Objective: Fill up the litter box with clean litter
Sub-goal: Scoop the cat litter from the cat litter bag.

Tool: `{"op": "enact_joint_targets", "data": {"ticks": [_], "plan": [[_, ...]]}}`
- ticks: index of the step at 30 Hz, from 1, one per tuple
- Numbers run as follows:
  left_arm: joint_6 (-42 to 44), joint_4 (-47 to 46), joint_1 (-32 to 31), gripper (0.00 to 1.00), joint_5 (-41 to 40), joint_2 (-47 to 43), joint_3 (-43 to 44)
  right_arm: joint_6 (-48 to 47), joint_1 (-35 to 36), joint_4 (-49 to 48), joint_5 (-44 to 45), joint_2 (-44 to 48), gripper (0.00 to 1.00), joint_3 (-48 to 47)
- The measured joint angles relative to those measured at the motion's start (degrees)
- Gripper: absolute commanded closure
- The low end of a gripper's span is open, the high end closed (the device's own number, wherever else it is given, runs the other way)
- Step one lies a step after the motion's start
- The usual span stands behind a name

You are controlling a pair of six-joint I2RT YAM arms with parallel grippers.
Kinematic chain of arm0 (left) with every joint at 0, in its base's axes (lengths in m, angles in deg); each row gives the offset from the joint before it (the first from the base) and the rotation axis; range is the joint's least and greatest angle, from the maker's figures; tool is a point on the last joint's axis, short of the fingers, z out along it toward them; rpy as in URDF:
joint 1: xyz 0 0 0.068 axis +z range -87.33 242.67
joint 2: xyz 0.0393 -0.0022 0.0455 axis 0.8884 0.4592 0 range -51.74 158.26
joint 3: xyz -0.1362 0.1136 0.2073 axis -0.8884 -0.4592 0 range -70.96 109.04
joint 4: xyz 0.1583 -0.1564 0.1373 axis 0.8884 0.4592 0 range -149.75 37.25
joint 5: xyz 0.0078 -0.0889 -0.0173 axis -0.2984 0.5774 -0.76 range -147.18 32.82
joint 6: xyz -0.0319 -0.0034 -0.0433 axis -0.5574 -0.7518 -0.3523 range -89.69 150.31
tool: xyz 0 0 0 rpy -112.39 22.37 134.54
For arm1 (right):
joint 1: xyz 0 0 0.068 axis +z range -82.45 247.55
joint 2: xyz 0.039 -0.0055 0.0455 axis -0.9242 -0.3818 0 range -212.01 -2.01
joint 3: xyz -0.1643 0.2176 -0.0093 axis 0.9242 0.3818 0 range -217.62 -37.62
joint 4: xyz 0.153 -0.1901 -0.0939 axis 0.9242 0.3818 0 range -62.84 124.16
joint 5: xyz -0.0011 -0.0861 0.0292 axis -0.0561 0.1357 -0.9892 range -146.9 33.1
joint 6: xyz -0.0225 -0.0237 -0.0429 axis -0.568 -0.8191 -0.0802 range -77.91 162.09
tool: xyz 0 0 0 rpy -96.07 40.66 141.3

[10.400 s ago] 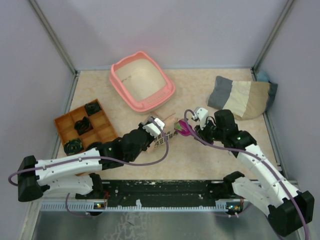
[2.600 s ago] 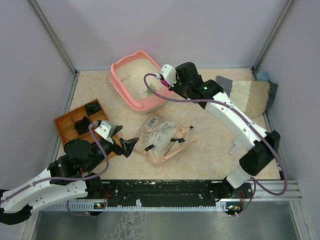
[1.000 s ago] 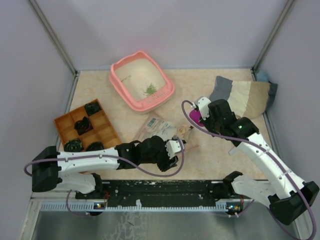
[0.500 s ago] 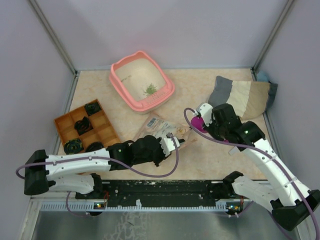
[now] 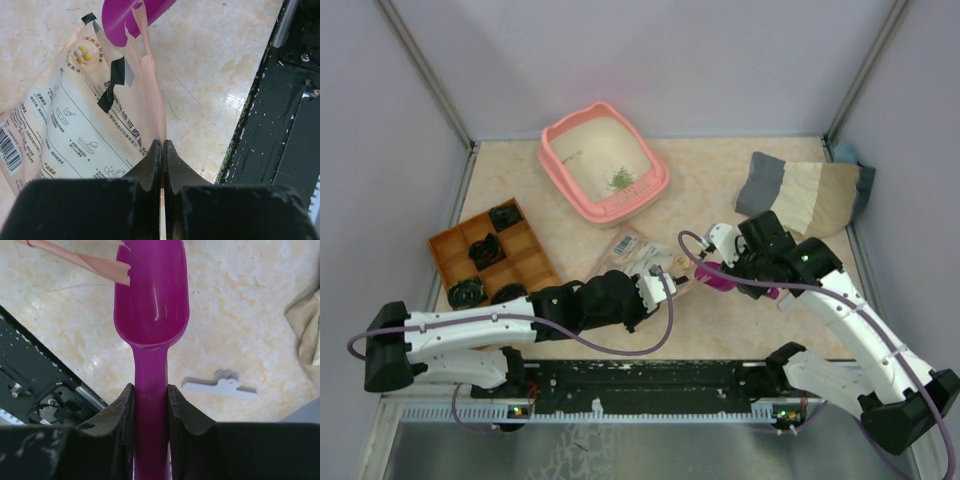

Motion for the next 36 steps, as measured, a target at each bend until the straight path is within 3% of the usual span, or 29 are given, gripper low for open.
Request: {"op": "enact_joint_targets", "data": {"ticks": [11,18,22,24,29,36], "plan": [[-0.4,-0.1,0.0,0.98,-0.1,-1.8,-1.0,-0.7,0.0,-8.2,-2.4,-3.2,1.00,3.8],[-2.9,-0.7,0.0,0.66,-1.4,-3.5,-2.2,-0.7,0.0,-13.4,-2.8,-5.8,1.00,5.5],[-6.1,-2.6,1.4,0.56,-2.4,-7.4,-3.8,-0.7,0.0,-16.1,-3.1,-7.4,1.00,6.8],[-7.9,-3.6,3.5,0.49,-2.4,-10.1,-5.2,-0.7,0.0,-17.1,-3.4,-8.0,1.00,7.1],[-13.0,-4.4,11.0,0.44,-2.4,-15.5,-7.9,-1.3,0.0,-19.8,-4.2,-8.9,1.00,7.8],[-19.9,-2.9,22.1,0.40,0.3,-15.0,-8.0,-2.4,0.0,-22.7,-5.8,-11.3,1.00,8.5]]}}
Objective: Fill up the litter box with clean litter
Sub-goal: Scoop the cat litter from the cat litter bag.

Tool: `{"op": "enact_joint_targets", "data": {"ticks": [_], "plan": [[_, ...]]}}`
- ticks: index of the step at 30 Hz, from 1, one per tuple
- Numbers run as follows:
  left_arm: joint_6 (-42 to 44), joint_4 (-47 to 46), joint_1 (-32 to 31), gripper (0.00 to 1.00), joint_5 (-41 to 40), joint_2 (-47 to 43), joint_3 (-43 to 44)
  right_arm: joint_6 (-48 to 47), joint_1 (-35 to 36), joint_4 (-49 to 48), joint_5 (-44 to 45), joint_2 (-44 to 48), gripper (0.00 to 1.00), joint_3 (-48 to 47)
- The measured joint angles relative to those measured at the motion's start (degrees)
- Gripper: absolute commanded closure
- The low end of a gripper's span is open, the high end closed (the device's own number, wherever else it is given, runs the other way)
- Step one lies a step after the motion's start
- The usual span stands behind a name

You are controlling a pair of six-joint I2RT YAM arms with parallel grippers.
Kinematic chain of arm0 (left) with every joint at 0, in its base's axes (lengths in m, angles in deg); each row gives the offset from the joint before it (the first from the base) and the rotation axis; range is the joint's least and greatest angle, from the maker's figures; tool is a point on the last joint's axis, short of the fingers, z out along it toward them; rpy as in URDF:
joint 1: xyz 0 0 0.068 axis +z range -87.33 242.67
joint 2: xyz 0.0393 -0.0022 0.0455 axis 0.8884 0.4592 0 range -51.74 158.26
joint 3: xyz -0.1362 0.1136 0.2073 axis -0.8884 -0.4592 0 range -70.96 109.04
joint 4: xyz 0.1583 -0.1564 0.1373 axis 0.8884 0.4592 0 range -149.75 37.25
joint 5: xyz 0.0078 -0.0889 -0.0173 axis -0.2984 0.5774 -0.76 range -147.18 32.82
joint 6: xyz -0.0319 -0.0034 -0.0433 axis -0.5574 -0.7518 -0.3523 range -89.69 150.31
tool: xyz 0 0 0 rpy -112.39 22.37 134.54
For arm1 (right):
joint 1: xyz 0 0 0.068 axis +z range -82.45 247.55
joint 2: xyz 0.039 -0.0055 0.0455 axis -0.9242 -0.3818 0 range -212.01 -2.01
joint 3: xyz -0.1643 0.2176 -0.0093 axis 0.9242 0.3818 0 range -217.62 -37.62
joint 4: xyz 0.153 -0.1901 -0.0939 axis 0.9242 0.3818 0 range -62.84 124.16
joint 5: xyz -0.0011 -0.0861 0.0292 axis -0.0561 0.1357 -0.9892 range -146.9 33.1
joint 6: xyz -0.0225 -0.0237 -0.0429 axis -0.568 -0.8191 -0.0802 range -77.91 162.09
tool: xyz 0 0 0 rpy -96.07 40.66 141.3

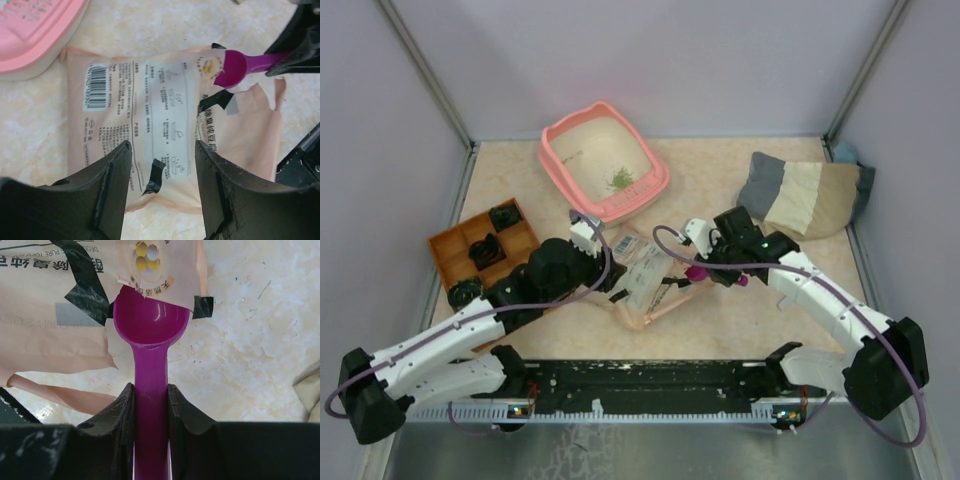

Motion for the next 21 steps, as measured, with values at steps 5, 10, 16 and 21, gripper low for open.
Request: {"op": "enact_joint_targets", "data": {"ticks": [5,10,16,21], "plan": [[-3.7,2.1,7.1,0.34,4.2,2.9,0.0,-0.8,0.0,-2.2,-1.2,-2.1,1.00,0.0],[-6.0,3.5,11.7,0.32,7.2,4.8,0.0,-1.5,0.0,-4.0,-2.1,-5.3,1.00,0.0],[-7.0,4.0,13.0,0.32,9.0,6.4,0.0,-1.9,0.0,-6.8,-3.5,-8.8,1.00,0.0],[-7.4,3.7,13.3,0.32,9.9,7.3,-0.2,-2.0,-0.2,-9.4,-5.4,-10.4,1.00,0.0]]}}
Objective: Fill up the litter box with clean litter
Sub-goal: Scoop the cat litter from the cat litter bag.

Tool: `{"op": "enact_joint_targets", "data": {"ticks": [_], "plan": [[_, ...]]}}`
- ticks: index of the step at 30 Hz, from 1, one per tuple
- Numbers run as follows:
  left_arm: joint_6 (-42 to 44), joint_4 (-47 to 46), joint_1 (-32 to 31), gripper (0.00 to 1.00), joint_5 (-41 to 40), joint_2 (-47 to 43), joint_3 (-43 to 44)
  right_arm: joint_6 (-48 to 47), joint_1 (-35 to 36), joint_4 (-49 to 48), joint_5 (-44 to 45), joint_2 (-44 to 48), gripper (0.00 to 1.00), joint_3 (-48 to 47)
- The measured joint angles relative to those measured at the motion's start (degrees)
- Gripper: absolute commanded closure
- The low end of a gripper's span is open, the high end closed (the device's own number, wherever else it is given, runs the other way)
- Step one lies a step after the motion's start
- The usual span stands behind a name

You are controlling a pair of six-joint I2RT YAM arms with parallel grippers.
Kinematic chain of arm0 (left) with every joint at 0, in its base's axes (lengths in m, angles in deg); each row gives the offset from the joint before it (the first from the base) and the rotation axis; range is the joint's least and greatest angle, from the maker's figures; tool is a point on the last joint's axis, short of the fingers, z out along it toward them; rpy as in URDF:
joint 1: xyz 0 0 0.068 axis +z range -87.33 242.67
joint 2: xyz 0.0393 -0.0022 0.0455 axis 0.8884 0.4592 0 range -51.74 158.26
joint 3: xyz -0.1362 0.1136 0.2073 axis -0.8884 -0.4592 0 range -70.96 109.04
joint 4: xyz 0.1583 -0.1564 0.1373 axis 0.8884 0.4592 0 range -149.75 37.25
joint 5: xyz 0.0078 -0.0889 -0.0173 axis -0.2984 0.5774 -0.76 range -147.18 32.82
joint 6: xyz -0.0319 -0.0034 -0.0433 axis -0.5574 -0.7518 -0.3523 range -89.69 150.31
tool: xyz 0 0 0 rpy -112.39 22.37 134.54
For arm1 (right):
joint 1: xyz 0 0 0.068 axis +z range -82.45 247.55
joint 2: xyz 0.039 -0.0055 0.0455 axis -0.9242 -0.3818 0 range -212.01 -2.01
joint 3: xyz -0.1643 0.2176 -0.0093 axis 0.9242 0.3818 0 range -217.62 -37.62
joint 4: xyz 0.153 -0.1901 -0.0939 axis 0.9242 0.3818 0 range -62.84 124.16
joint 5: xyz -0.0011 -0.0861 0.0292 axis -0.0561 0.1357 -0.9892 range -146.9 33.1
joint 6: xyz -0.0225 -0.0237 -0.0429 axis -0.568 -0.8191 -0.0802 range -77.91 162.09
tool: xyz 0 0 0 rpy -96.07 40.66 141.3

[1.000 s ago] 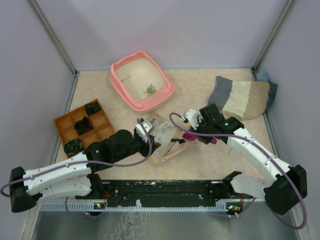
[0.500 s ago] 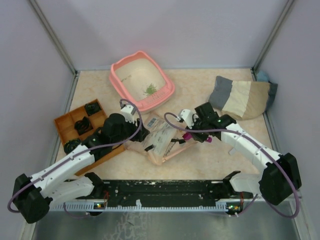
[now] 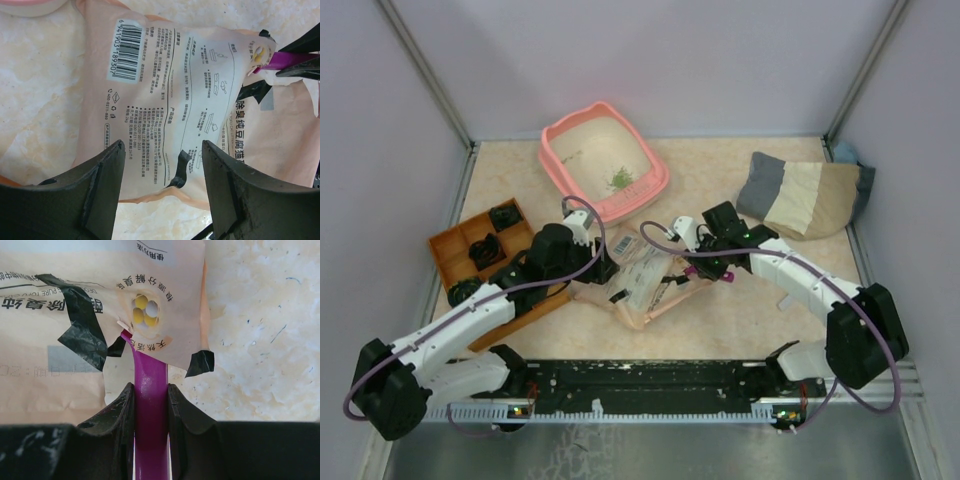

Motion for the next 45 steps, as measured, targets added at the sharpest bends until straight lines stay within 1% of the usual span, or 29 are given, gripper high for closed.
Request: {"op": "enact_joint_targets", "data": {"ticks": [3,8,13,24,28,36,45], "plan": [[-0.1,-0.1,0.0,0.33,0.4,0.5,-0.3,0.0,-0.2,-1.6,-0.7,-0.5,1.00,0.1],[-0.2,-0.2,0.3,0.36,1.3,1.3,-0.5,0.0,-0.2,-6.8,-2.3,-1.7,1.00,1.2],[1.6,-0.1,0.3,0.37,4.3,1.5,-0.2,0.0,-0.3,-11.2,-3.7,-3.0,1.00,2.3],[2.2,0.0,0.3,0.38,4.8,3.6,0.3,0.9,-1.4,-13.2,-5.5,-1.8,1.00,3.8],[1.9,0.1,0.3,0.38,4.5,4.5,0.3,1.6,-1.7,-13.2,-5.8,0.1,1.00,4.9],[1.9,0.1,0.3,0.38,4.0,5.1,0.3,3.4,-4.9,-11.4,-7.0,7.9,1.00,7.8],[2.2,0.7,0.3,0.38,5.0,5.1,1.6,6.1,-6.9,-9.9,-7.4,14.6,1.00,10.7]]}}
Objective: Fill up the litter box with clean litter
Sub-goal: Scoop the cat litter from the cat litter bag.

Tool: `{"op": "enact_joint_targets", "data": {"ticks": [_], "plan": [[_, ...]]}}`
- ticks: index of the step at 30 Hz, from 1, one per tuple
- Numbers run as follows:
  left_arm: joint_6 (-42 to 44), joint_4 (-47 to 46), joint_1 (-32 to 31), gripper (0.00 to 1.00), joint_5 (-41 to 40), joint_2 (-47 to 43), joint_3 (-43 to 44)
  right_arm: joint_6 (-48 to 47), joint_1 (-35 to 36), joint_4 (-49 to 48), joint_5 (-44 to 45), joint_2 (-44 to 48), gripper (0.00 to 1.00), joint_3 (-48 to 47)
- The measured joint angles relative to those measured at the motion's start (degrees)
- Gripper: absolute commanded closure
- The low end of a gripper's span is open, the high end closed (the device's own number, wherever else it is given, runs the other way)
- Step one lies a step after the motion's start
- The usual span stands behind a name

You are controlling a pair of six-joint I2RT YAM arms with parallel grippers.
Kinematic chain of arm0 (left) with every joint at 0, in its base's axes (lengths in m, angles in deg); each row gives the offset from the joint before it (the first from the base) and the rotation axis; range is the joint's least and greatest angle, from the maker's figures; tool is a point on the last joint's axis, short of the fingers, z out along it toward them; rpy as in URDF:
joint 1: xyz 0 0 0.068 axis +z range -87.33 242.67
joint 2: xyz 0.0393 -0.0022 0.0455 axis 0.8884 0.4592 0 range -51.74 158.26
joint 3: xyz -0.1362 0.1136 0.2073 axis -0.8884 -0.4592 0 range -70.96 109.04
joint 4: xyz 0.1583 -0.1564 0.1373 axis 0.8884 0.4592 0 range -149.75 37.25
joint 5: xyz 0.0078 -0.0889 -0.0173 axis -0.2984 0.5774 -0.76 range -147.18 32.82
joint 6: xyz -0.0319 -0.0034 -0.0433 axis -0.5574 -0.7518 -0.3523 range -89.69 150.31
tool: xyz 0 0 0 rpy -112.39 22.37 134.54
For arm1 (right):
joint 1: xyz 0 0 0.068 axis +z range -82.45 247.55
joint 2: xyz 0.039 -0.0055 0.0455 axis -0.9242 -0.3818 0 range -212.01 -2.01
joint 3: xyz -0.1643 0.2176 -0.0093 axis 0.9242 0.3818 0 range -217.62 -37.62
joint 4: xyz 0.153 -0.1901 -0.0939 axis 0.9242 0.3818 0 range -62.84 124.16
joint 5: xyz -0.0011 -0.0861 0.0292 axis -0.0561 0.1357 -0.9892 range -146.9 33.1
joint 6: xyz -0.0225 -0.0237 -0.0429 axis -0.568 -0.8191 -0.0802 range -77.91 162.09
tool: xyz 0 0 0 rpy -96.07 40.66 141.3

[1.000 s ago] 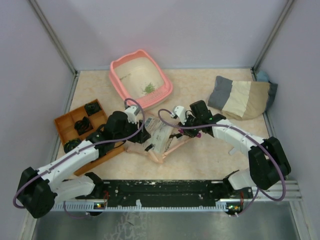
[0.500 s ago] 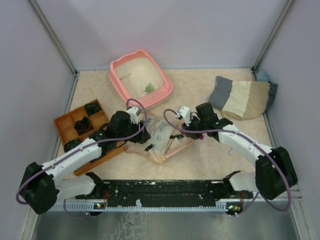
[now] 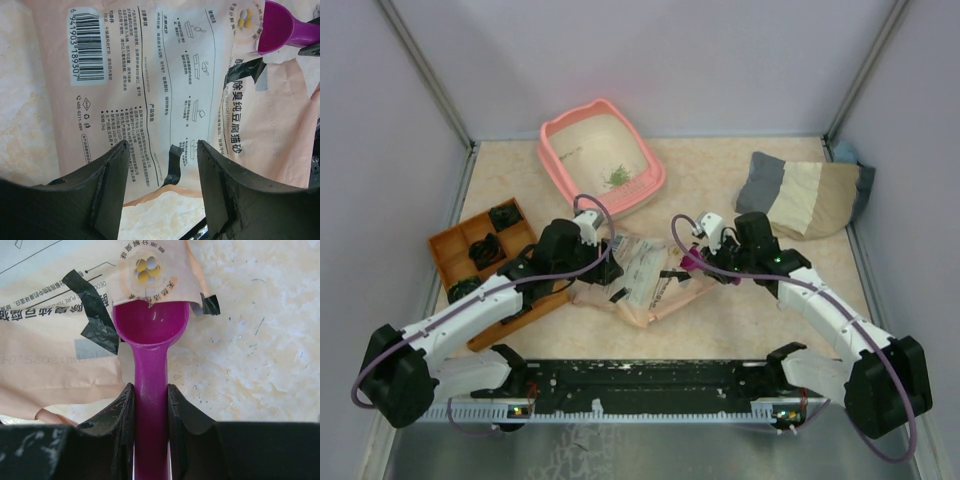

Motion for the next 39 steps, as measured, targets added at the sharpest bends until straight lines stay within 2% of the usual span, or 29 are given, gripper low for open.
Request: {"op": "enact_joint_targets", "data": {"ticks": [13,32,39], "plan": [[1.3,1.5,0.0,0.38,1.2,-0.1,2.0,1.9,-3.8,3.7,-1.4,6.2,1.00,1.8],[2.4,3.7,0.0,0.37,1.8,-2.1,3.4,1.1,-4.2,9.1,-0.3,7.4,1.00,1.5],[2.6,1.1,-0.5,0.39,9.3,-2.6,4.2,1.5,-4.3,9.3,-0.3,9.6,1.00,1.5]]}}
